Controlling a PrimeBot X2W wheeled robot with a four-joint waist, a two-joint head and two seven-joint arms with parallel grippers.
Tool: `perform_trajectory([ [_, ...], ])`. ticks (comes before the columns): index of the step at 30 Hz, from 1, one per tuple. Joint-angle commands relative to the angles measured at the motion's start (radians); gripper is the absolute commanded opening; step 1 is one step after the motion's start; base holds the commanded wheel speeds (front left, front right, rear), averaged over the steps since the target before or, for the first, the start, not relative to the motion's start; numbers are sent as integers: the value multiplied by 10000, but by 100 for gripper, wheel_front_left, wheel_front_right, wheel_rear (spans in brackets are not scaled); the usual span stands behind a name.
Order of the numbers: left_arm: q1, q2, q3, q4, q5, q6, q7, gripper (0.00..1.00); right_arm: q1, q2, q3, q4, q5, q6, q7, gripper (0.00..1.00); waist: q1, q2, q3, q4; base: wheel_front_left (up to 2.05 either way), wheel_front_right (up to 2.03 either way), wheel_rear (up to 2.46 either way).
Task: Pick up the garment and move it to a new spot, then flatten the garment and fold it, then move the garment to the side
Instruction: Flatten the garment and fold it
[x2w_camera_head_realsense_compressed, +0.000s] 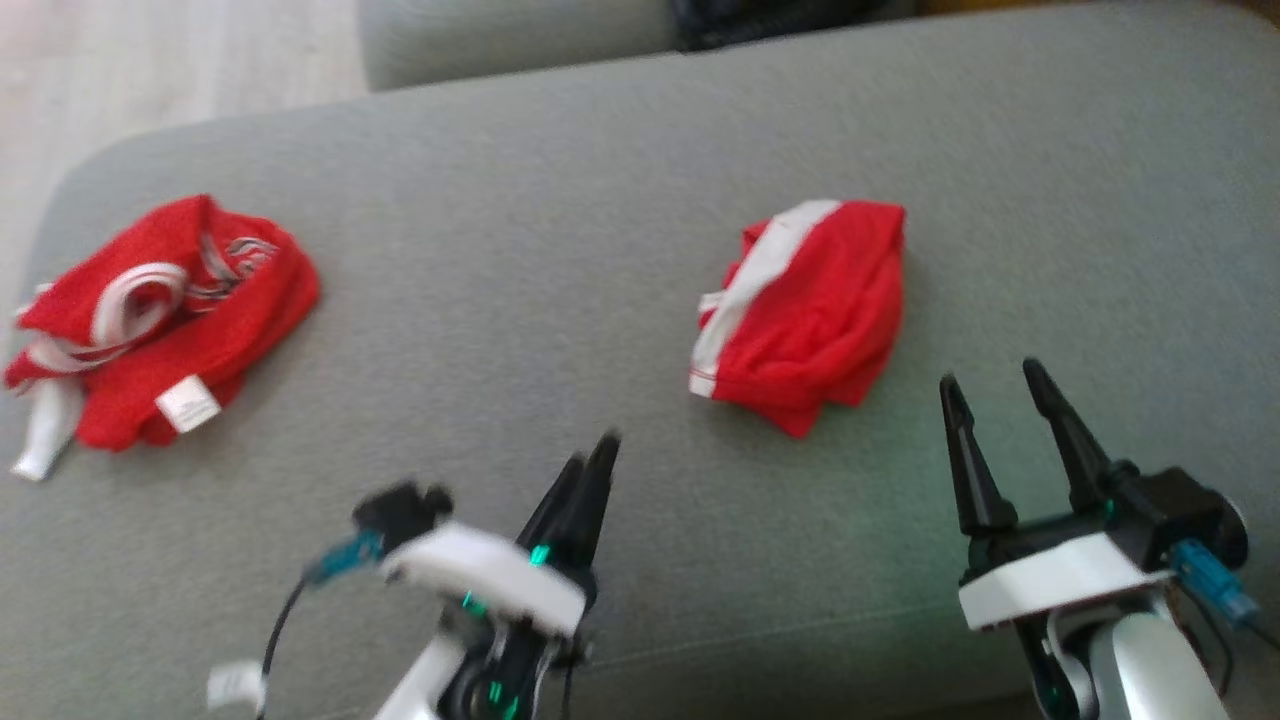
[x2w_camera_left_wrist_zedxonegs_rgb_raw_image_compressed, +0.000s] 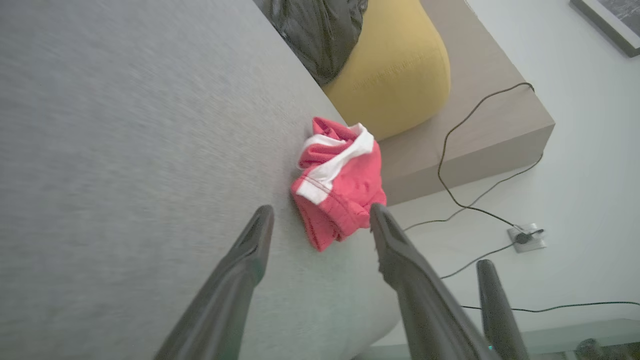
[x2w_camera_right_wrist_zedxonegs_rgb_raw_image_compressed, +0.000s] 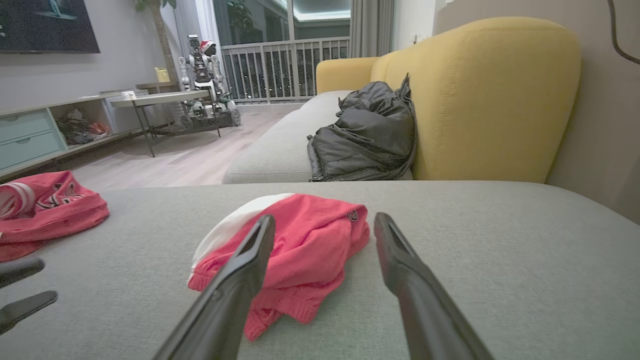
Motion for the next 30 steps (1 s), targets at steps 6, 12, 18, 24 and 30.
perform_trajectory([
  [6,-1890,-62,-582,578,-2165,-212,12,100,-693,-62,333,-432,47,71,-92,100,0,0,848,-889,0,0,0],
  [12,-2909,-62,-1295,1470,-3819,-252,19,100,-929,-62,406,-510,161,71,-92,100,0,0,1232,-1408,0,0,0],
  [18,-3640,-62,-1663,2164,-4662,-282,-326,100,-1061,-62,431,-586,97,71,-92,100,0,0,1459,-1727,0,0,0],
  [24,-4142,-62,-1941,2584,-5005,-297,-634,100,-1092,-62,478,-684,28,71,-92,100,0,0,1568,-1837,0,0,0],
  [30,-4274,-62,-1950,2361,-4815,-301,-856,0,-1100,-62,513,-607,-17,71,-92,100,0,0,1476,-1723,0,0,0],
])
